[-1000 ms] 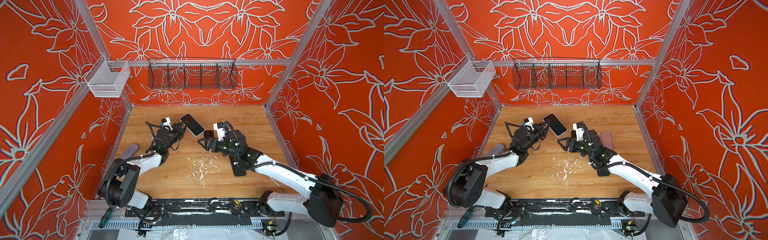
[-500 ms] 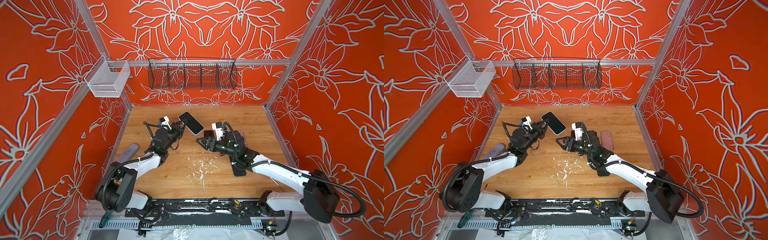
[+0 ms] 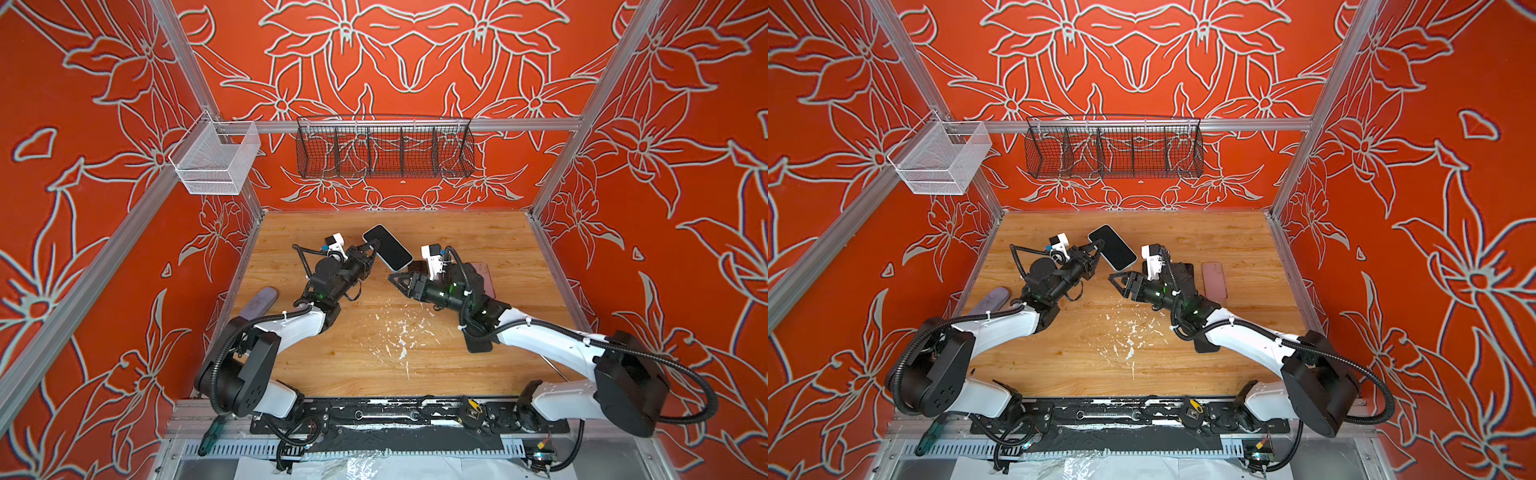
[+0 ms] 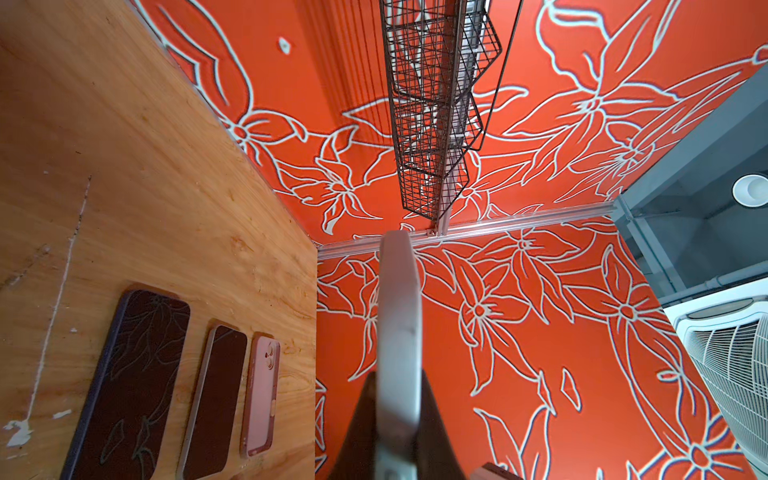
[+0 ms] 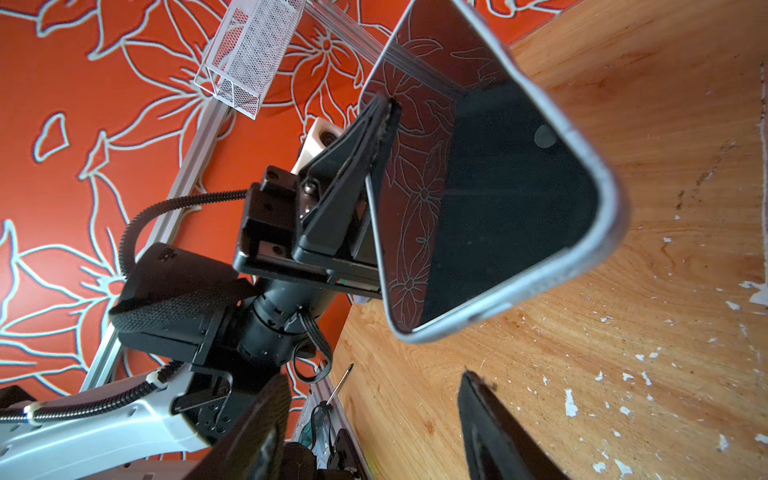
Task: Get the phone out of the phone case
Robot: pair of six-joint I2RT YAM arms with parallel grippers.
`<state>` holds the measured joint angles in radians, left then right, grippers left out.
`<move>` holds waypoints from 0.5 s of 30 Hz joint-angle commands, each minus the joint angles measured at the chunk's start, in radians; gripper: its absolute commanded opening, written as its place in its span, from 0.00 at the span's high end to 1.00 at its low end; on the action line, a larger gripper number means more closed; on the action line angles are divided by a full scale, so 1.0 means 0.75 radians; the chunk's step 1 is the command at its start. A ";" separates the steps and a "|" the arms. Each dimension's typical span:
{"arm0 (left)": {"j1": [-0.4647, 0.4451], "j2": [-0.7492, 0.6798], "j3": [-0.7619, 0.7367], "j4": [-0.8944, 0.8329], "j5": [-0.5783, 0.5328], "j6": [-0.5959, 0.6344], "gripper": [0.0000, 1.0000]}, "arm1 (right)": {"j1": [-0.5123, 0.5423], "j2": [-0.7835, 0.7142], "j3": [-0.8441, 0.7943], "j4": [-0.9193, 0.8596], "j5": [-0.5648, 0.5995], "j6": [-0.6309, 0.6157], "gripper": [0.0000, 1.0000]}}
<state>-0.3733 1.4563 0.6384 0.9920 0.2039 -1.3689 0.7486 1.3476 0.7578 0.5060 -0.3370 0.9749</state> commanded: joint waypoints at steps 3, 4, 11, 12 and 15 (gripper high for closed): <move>-0.009 0.003 0.014 0.156 0.019 -0.040 1.00 | 0.016 0.034 0.024 0.096 0.073 0.052 0.36; -0.009 0.002 0.012 0.159 0.022 -0.040 1.00 | 0.014 0.041 0.033 0.092 0.073 0.039 0.37; -0.008 0.016 -0.014 0.193 0.019 -0.066 1.00 | 0.016 0.073 0.052 0.127 0.098 0.006 0.41; -0.008 0.020 -0.012 0.199 0.021 -0.071 1.00 | 0.016 0.082 0.058 0.138 0.096 0.009 0.42; -0.007 0.036 -0.007 0.220 0.024 -0.093 1.00 | 0.014 0.108 0.060 0.199 0.084 0.036 0.46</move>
<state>-0.3740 1.4761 0.6270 1.0397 0.2081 -1.4082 0.7532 1.4109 0.7731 0.5865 -0.2859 0.9810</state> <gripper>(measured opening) 0.097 0.546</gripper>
